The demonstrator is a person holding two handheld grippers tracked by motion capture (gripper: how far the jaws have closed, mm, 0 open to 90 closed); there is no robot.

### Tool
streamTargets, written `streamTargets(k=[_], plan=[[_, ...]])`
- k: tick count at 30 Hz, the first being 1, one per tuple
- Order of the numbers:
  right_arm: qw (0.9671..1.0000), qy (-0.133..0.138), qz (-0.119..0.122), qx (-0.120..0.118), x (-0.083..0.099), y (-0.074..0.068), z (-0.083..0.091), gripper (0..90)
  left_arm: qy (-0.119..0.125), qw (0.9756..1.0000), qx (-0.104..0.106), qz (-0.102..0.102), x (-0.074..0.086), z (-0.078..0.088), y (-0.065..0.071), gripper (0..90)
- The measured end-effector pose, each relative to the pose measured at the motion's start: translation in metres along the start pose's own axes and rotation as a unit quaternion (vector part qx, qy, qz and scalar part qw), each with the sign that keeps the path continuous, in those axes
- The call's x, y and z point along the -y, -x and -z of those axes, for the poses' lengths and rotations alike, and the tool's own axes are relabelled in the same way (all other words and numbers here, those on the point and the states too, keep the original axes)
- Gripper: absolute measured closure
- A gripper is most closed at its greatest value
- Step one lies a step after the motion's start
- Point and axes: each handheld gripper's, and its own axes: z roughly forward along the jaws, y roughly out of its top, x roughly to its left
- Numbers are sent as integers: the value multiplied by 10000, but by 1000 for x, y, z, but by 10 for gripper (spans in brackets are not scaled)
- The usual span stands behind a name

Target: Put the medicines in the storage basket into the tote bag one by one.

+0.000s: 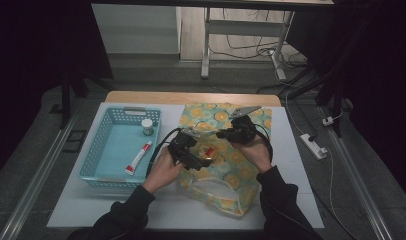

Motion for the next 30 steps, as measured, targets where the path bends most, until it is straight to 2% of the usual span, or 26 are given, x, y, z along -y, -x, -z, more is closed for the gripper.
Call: streamTargets(k=[4, 8, 20, 30], plan=[[10000, -1, -18, 8, 0, 1, 1, 900, 33, 10000, 93, 11, 3, 9, -5, 0], [10000, -5, -24, 9, 0, 1, 0, 900, 63, 10000, 29, -3, 7, 18, -8, 0], [10000, 42, 15, -11, 0, -1, 1, 900, 204, 9995, -145, 201, 23, 44, -17, 0], [10000, 28, 8, -6, 0, -1, 1, 900, 275, 9975, -377, 524, 38, 69, -30, 0]])
